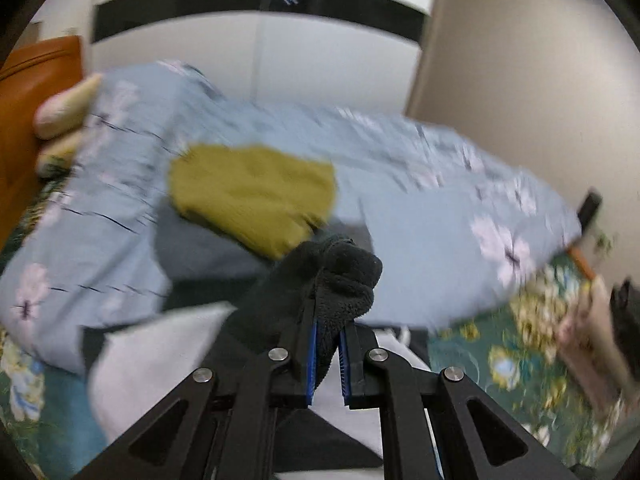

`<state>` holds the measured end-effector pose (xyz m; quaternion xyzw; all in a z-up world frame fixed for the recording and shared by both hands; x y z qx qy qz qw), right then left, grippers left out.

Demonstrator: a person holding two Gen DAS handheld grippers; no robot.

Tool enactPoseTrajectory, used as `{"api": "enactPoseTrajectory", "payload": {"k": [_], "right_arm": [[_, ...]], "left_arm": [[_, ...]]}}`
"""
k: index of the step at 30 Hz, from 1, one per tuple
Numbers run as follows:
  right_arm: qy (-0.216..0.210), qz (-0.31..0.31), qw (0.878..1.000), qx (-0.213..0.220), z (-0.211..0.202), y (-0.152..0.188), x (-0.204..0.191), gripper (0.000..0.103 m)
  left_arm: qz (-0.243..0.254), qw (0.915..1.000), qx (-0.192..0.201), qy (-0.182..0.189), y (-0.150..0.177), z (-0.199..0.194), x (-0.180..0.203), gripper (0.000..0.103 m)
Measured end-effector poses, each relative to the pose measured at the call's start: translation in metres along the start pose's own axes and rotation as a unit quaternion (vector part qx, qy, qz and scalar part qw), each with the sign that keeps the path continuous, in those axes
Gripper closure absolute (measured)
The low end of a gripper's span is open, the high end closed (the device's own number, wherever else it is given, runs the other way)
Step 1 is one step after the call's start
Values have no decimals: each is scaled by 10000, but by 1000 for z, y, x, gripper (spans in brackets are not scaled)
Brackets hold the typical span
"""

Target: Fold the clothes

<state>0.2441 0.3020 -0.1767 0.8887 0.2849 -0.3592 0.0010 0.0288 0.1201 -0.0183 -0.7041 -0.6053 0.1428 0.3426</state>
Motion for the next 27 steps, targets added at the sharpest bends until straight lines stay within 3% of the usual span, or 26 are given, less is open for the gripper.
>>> {"api": "enactPoseTrajectory", "payload": {"k": [5, 8, 10, 11, 13, 16, 20, 22, 25, 27], "right_arm": [[248, 383, 9989, -108, 6, -4, 18, 61], [327, 284, 9990, -88, 7, -4, 16, 61], [371, 184, 9991, -67, 8, -4, 12, 61], [400, 127, 9991, -69, 8, -4, 11, 61], [451, -67, 9990, 18, 5, -4, 3, 61], [256, -508, 9983, 158, -1, -6, -20, 61], [-47, -1264, 9920, -11, 11, -12, -61, 61], [3, -1593, 9871, -139, 24, -18, -79, 61], [4, -1928, 9811, -169, 43, -31, -100, 61], [-21, -1939, 9803, -375, 58, -41, -105, 61]], "left_arm": [[-143, 9940, -1051, 272, 31, 68, 18, 92], [-348, 9872, -1433, 603, 45, 74, 9, 90], [-488, 9838, -1479, 885, 49, 62, -1, 86], [-632, 9813, -1484, 1054, 52, 53, -12, 83], [-908, 9762, -1497, 1279, 58, 33, -36, 54], [-1186, 9781, -1318, 1090, 73, -2, -83, 46], [-1772, 9748, -1299, 397, 104, -32, -155, 46], [-2235, 9648, -1385, 99, 124, -39, -191, 46], [-3083, 9383, -1560, -137, 153, -46, -236, 46], [-3269, 9319, -1562, -199, 163, -50, -250, 46]]}}
Point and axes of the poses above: each gripper's, at about its wrist camera, not at the fingertips, and z roughly the way its jaws point, x to its right, y to its underside, the point moved 2 cm from there along z, roughly the way its jaws point, and after that the axes turned 2 degrees about y, right-handed, at the moved point
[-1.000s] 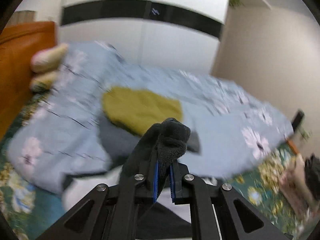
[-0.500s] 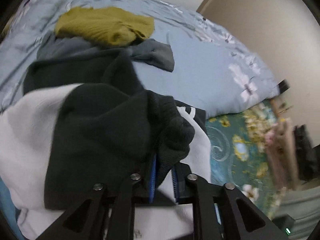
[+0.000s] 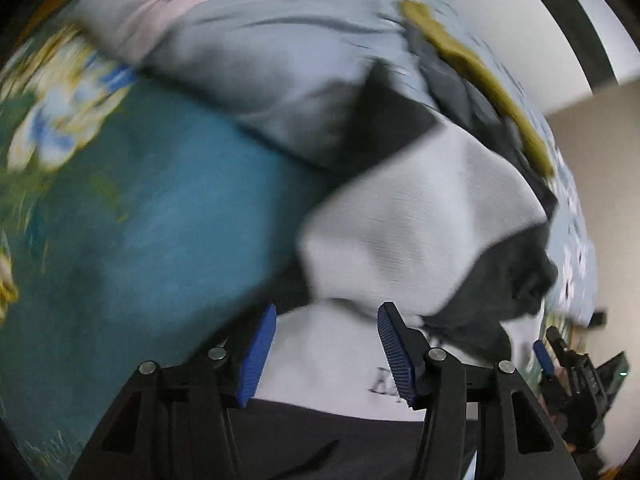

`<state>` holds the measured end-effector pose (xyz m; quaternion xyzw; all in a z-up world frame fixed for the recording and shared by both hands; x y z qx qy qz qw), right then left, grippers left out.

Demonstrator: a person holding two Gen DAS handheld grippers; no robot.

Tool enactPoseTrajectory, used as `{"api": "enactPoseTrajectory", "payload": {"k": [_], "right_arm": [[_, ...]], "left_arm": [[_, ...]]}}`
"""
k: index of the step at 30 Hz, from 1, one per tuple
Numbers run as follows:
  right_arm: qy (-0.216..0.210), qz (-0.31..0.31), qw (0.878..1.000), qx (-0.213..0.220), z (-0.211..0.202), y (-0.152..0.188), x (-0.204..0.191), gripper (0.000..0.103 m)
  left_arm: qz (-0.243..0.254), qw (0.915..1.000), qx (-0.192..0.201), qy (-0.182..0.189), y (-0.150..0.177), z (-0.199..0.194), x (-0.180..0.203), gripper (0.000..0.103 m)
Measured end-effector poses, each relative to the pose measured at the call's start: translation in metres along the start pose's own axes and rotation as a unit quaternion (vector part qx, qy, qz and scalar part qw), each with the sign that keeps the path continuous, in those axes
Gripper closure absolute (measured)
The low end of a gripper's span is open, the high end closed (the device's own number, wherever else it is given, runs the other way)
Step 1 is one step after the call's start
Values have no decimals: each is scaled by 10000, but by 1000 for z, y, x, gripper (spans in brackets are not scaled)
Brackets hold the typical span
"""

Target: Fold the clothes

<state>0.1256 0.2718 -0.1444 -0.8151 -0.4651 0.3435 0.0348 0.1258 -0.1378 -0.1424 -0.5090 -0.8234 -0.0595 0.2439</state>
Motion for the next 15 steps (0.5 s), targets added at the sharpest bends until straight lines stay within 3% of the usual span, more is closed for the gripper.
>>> {"api": "enactPoseTrajectory", "payload": {"k": [4, 7, 11, 12, 14, 15], "right_arm": [[197, 218, 9991, -292, 27, -16, 12, 61], [111, 422, 9982, -412, 42, -21, 14, 61], [56, 610, 9977, -296, 46, -24, 9, 61], [47, 645, 9976, -263, 45, -25, 7, 63], [17, 662, 9974, -283, 43, -27, 2, 80], [19, 598, 9978, -283, 41, -29, -2, 82]], "left_arm": [[-145, 9999, -73, 30, 3, 1, -16, 46], [-184, 9997, -119, 95, 6, 4, -16, 46], [-120, 9997, -172, 102, 6, 7, -13, 46], [-88, 9998, -172, 106, 6, 7, -12, 46], [-65, 9998, -155, 122, 6, 7, -11, 46], [-59, 9998, -138, 134, 6, 7, -10, 46]]}}
Point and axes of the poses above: each gripper's, at about its wrist camera, not at the fingertips, and z roughly the way its jaws point, x to its right, y to its underside, the point moved 2 cm from there along z, roughly the way its jaws point, and after that the axes turned 2 degrees about y, right-handed, at the moved point
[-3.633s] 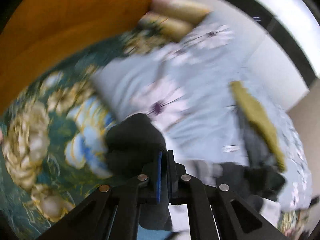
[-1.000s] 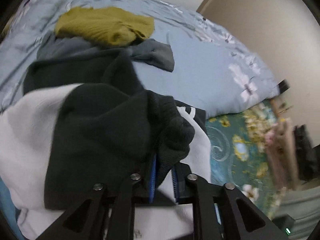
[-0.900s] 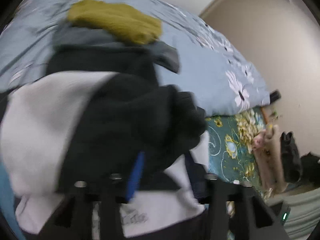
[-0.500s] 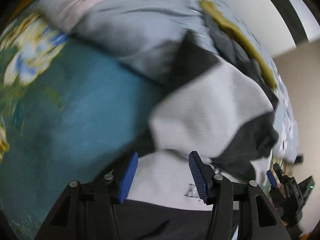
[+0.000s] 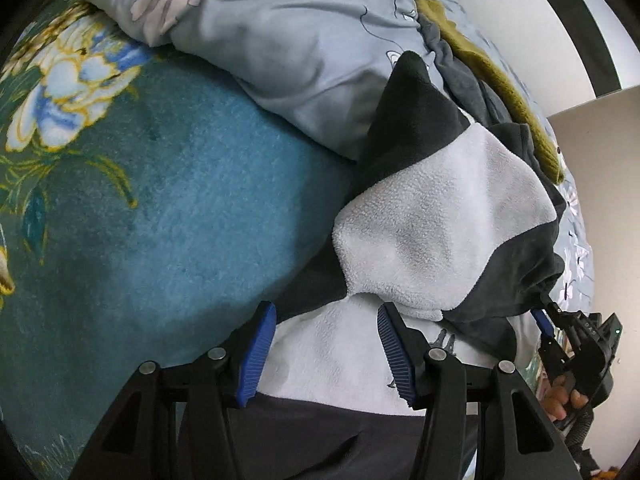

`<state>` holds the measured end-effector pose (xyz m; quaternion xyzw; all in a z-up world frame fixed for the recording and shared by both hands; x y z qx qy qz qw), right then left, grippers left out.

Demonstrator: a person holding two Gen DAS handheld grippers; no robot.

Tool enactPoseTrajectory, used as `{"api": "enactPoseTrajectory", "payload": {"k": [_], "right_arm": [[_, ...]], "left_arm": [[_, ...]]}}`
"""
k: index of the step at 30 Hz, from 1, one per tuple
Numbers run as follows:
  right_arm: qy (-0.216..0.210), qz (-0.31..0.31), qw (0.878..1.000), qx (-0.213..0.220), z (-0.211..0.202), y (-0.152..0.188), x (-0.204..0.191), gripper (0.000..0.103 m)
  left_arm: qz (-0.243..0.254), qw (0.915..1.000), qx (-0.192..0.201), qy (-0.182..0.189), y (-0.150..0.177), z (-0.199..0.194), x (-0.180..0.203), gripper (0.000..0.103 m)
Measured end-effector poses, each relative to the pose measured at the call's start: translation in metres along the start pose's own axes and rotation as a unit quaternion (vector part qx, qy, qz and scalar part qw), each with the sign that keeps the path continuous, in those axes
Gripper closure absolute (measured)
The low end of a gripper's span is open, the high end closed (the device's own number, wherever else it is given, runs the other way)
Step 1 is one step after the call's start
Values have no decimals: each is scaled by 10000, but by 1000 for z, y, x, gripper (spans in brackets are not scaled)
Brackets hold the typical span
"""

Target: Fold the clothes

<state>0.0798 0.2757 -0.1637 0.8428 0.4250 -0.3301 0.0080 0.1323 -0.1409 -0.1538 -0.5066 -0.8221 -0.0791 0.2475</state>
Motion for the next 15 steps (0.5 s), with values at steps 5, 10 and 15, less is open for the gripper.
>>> {"api": "enactPoseTrajectory", "payload": {"k": [5, 10, 15], "right_arm": [[-682, -262, 9965, 404, -45, 8, -9, 86], [-359, 18, 9978, 555, -65, 27, 35, 86], [-37, 568, 9980, 277, -48, 38, 78, 86]], "left_arm": [[52, 9999, -26, 81, 4, -4, 0, 46], [36, 10000, -84, -11, 13, 0, -4, 46], [50, 10000, -34, 31, 18, -8, -2, 46]]}}
Point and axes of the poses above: each gripper's, at about its wrist camera, not at the fingertips, and z roughly the way its jaws point, x to its right, y to its underside, the point moved 2 cm from there along z, roughly the way its jaws point, and after that the axes turned 2 degrees about y, right-handed, at the moved point
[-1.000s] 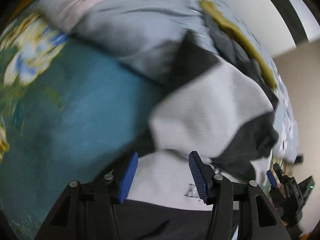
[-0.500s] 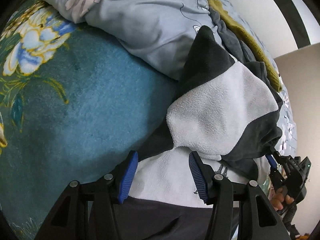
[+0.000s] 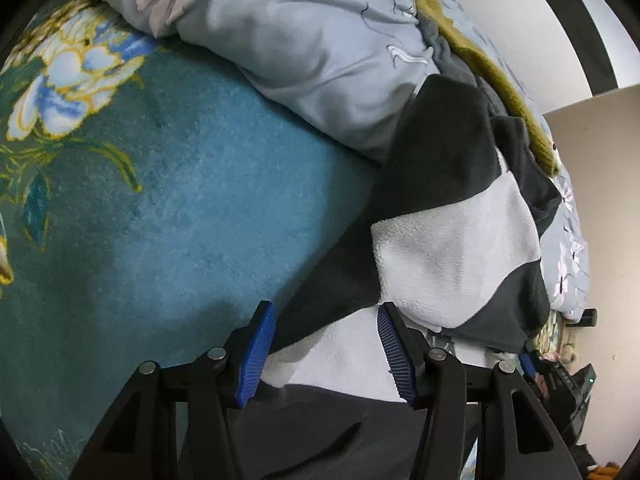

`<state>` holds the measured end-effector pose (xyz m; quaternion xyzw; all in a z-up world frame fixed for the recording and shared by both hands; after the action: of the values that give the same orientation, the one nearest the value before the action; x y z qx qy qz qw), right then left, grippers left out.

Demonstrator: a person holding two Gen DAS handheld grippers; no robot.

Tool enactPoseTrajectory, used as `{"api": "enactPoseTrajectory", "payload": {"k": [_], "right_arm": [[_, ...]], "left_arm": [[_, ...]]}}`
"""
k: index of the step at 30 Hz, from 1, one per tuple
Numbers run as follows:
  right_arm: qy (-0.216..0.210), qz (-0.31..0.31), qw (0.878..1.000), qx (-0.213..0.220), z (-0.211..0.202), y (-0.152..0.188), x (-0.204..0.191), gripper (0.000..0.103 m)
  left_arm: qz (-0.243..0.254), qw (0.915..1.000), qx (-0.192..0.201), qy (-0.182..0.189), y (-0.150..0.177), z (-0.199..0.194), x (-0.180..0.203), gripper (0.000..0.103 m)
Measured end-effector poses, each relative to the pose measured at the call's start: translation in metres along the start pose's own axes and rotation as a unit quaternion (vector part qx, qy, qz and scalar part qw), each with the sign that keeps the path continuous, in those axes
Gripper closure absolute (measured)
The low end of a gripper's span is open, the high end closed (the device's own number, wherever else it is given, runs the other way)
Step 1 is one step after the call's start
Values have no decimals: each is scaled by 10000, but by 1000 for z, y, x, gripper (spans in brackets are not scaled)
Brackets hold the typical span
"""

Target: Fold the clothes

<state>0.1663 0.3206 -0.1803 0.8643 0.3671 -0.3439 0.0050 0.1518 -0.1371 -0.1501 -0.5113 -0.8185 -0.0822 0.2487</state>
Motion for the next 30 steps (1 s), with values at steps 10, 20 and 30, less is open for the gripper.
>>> {"api": "enactPoseTrajectory", "payload": {"k": [10, 20, 30], "right_arm": [[406, -979, 9927, -578, -34, 9, -8, 65], [695, 165, 9729, -2197, -77, 35, 109, 65], [583, -390, 9410, -3310, -37, 63, 84, 65]], "left_arm": [[967, 9949, -256, -157, 29, -15, -2, 44], [851, 9921, -911, -111, 101, -4, -50, 44], [793, 9919, -927, 352, 137, -7, -70, 42]]}}
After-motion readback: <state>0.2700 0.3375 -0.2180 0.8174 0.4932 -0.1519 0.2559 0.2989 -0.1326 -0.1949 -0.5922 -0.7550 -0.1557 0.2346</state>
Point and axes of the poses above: each gripper's, at about its wrist camera, not at the fingertips, and z roughly the way its jaws point, x to its right, y to its underside, the point moved 2 cm from there along z, roughly the way its jaws point, and after that the axes turned 2 degrees about y, right-handed, at the moved point
